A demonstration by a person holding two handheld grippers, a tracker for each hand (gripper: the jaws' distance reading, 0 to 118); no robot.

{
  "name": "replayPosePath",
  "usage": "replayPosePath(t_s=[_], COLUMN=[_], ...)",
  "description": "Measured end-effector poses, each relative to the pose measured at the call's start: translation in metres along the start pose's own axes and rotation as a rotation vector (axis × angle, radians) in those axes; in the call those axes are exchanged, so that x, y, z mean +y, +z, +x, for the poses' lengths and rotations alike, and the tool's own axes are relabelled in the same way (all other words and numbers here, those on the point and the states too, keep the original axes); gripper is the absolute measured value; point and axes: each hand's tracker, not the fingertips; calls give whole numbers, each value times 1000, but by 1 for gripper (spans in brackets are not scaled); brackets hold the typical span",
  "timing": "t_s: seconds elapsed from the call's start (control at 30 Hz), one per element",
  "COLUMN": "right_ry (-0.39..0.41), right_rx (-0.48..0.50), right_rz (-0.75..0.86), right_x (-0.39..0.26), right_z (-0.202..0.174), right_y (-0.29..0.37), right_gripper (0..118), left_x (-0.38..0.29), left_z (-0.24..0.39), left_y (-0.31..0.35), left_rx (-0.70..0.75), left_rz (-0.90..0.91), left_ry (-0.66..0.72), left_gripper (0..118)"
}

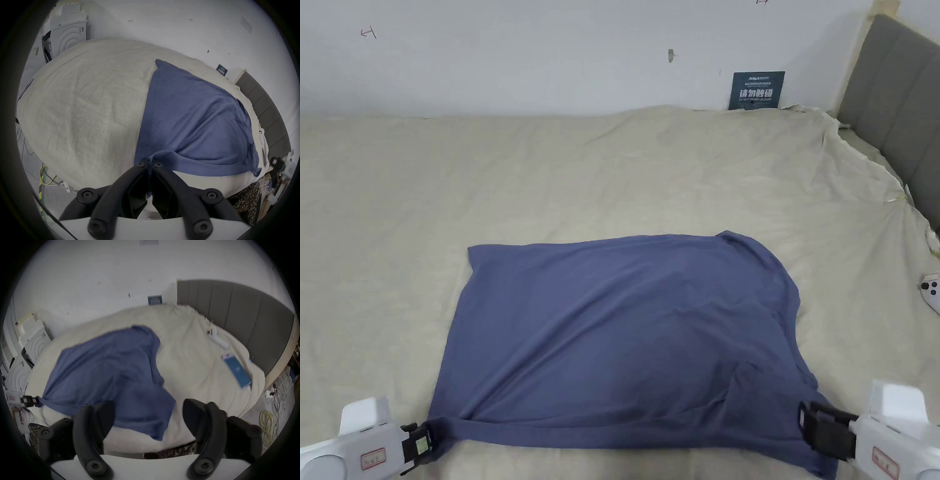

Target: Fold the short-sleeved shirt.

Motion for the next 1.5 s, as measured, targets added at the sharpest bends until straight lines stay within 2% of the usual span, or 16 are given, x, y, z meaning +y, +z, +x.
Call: replayPosePath(t_s=[0.07,0.13,0.2,0.27,0.37,0.47,0.57,0.83,1.1,1.5], right_ry=[9,32,15,14,-11,19,6,30,87,61], right_rx=[-19,-16,-7,8,71,62,88,128,90,-10], right_rz=[-50,-106,-121,-142,-130,-100,-53,80,62,-127], right_x=[-13,-20,-27,-31,-36,-32,-17,60,127,160], right_z=[3,4,4,4,2,-5,-3,-10,-29,-31], right_y=[-18,-34,-45,-52,-50,-36,-17,1,-51,-175], right_gripper=[90,79,67,63,11,10,10,10,10,10], left_x=[2,4,5,3,4,6,10,51,108,156], left_z=[0,3,3,4,3,3,7,17,30,58], left_y=[3,7,7,1,0,1,10,14,-24,-131], left_rx=[-5,-4,4,4,5,9,12,-5,13,120], left_rz=[10,12,9,8,6,13,48,112,127,5], left_ry=[7,3,-13,-15,-10,-15,-20,-32,-64,-182], left_gripper=[1,1,1,1,1,1,1,1,1,0])
